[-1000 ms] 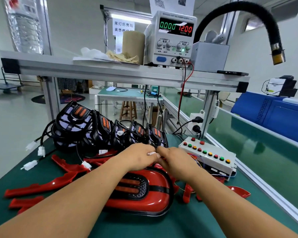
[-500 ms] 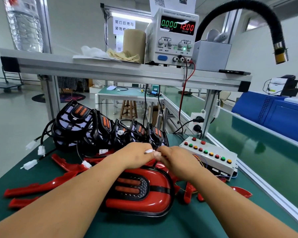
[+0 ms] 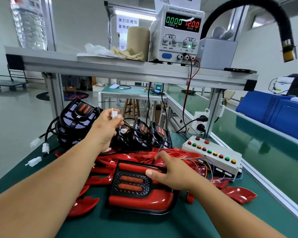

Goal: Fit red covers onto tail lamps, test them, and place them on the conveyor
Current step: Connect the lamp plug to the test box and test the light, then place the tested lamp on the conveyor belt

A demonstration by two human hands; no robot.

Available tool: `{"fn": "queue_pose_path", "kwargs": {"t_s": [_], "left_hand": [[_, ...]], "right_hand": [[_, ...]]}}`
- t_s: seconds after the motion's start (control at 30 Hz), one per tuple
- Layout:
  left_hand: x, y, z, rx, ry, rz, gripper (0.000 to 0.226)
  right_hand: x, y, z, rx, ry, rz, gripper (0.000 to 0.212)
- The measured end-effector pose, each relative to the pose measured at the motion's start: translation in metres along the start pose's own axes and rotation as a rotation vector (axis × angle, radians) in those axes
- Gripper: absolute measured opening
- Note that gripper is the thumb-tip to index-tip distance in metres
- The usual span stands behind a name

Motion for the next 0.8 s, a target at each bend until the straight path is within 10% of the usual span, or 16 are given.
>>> {"fn": "queue_pose_path", "kwargs": {"t_s": [0.2, 0.53, 0.8], "left_hand": [[0.003, -0.006, 0.012, 0.251, 0.001, 0.024, 0.015], [0.007, -0.03, 0.028, 0.726, -0.023, 0.004, 0.009], [0.055, -0.019, -0.039, 0.87, -0.2, 0.15, 0.05]], "right_hand": [[-0.003, 0.01, -0.009, -0.208, -0.009, -0.133, 0.063], [0.008, -0.017, -0.028, -0.371, -0.224, 0.145, 0.036], [-0.005, -0.02, -0.037, -1.273, -0.002, 0.417, 0.025]]}}
Point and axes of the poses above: each hand's wrist, its own x-axis away from the middle knuckle, its own y-axis out of the palm, z = x × y, the point moved 4 cm from there along -x, towards the middle knuckle, and after that the axes turned 2 degrees about -x, right-handed, at the moved point
